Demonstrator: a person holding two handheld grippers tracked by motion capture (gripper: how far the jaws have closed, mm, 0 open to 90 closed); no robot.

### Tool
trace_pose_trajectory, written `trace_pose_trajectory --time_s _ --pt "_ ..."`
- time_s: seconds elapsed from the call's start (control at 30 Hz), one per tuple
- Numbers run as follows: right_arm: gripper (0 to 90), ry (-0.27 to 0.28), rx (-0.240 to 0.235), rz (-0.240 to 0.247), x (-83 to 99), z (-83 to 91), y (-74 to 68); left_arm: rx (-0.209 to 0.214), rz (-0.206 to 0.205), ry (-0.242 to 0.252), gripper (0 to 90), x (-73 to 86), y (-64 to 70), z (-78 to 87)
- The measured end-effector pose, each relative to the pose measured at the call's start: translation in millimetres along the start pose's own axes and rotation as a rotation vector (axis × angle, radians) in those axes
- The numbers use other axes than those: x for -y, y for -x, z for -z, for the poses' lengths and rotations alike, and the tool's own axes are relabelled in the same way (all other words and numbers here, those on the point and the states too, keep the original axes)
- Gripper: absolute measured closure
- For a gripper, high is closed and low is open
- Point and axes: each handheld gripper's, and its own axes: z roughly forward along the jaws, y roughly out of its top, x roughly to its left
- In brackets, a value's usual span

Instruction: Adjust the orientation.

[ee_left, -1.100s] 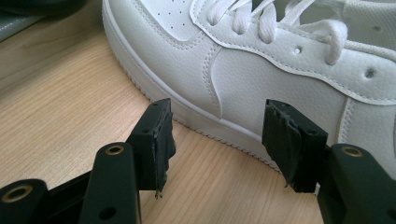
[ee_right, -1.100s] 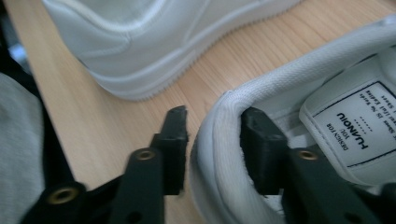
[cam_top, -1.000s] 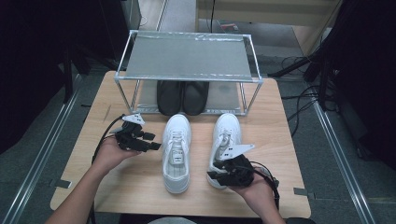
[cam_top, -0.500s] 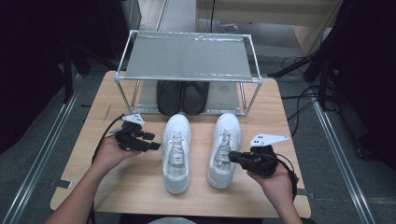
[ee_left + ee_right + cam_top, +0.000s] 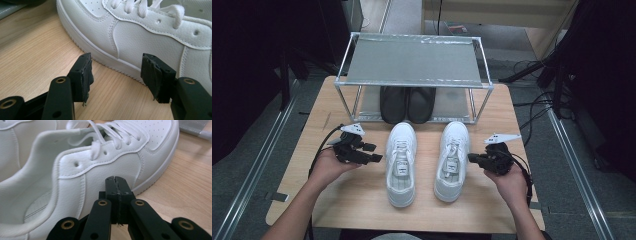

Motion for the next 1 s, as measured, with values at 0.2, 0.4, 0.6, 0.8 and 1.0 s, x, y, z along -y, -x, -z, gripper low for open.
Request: trace_pose_trajectory --time_s 0.2,0.4,0.6,0.8,1.0 --pt "90.0 -0.018 0.004 -0.006 -4.0 -8.7 2.6 -0.012 0.013 0.003 42.5 6.3 0.4 4.3" --pt "90.0 -0.029 -0.007 -0.011 -7.2 -13.7 4.1 -0.021 0.027 0.007 42.2 12.3 1.2 8.6" --pt "90.0 -0.030 -0.004 0.014 -12.2 -18.9 1.8 -0.026 0.035 0.005 42.1 17.5 2.4 11.9" --pt "90.0 -0.032 -0.016 0.033 -17.6 -25.1 -1.1 -0.032 0.040 0.006 42.1 22.3 4.5 13.9" --pt "90.0 -0.036 -0.030 0.055 -23.7 -31.9 -5.0 -0.036 0.043 0.009 42.2 26.4 7.2 15.0"
